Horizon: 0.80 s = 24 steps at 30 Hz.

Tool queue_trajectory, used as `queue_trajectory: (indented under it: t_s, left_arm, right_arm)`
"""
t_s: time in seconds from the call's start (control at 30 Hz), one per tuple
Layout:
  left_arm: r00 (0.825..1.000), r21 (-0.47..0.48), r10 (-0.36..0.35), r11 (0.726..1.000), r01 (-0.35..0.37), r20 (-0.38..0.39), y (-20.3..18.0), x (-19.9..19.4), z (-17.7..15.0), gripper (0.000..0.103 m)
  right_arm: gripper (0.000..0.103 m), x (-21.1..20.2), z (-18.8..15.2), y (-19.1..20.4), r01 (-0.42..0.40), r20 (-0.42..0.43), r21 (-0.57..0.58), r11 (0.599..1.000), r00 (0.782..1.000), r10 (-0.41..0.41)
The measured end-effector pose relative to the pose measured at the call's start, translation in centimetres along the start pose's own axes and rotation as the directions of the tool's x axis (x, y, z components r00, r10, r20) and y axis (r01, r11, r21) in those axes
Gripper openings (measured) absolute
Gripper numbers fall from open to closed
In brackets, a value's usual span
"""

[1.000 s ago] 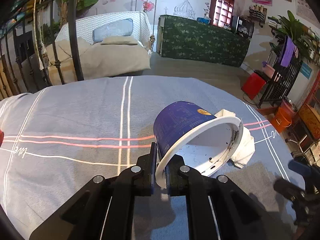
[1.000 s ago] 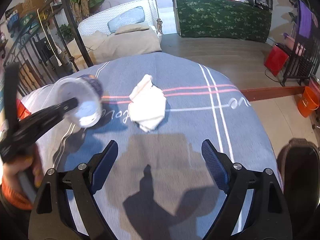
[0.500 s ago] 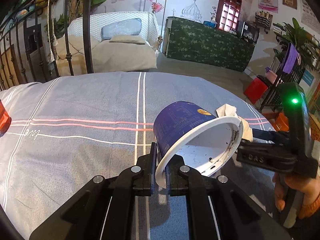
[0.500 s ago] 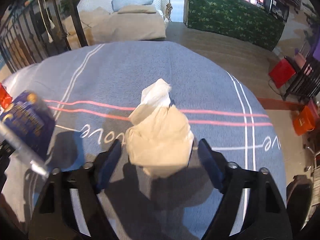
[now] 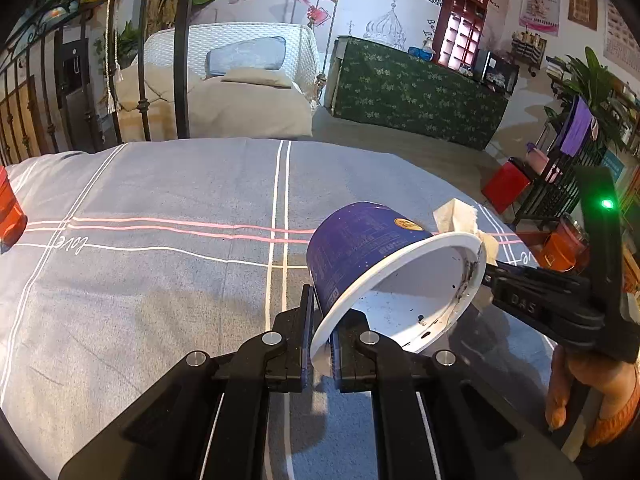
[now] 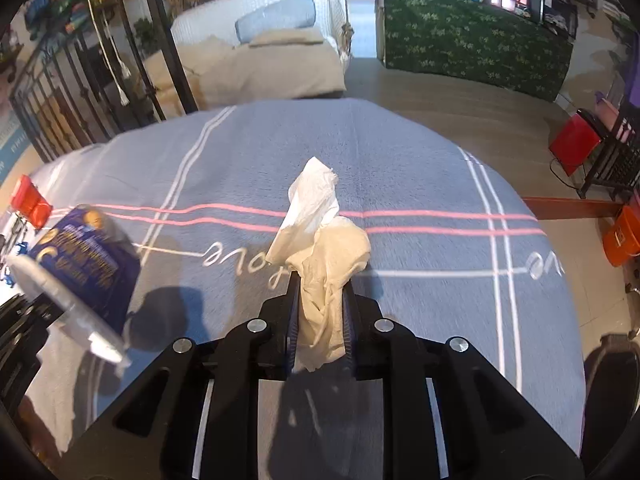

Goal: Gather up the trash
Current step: 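Carry the cup and tissue over the black bin with both grippers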

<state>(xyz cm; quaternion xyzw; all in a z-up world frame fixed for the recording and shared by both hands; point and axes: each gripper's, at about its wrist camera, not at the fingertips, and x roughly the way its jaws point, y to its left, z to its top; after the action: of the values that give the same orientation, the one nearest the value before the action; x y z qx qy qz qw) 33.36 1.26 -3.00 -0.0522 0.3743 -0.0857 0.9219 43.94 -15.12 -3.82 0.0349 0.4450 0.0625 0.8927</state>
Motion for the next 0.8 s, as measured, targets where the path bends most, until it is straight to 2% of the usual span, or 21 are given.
queue_trajectory:
  t_s: [0.13,0.37,0.8]
  left_arm:
    - [1.0,0.013,-0.016,1.0,0.015,0.012,-0.9,-1.2,-0.8,0.008]
    - [0.998,0.042,-0.058,0.998,0.057,0.013,-3.2,-2.9,-2.4,0.008]
    - [0.982,0.158,-0.191,0.969,0.19,-0.006,-10.6,-4.8,-4.9,0.008]
  right_arm:
    - [0.019,-3.1,-2.0,-0.5,-0.009,0.036,0.024,1.0,0.999,0.008]
    - [0.019,-8.2,-6.3,-2.3,0.023,0.089,0.056,0.998,0.996,-0.028]
    - [0.019,-16.9,-15.2,-8.5,0.106,0.166,0.206,0.973,0.976,-0.142]
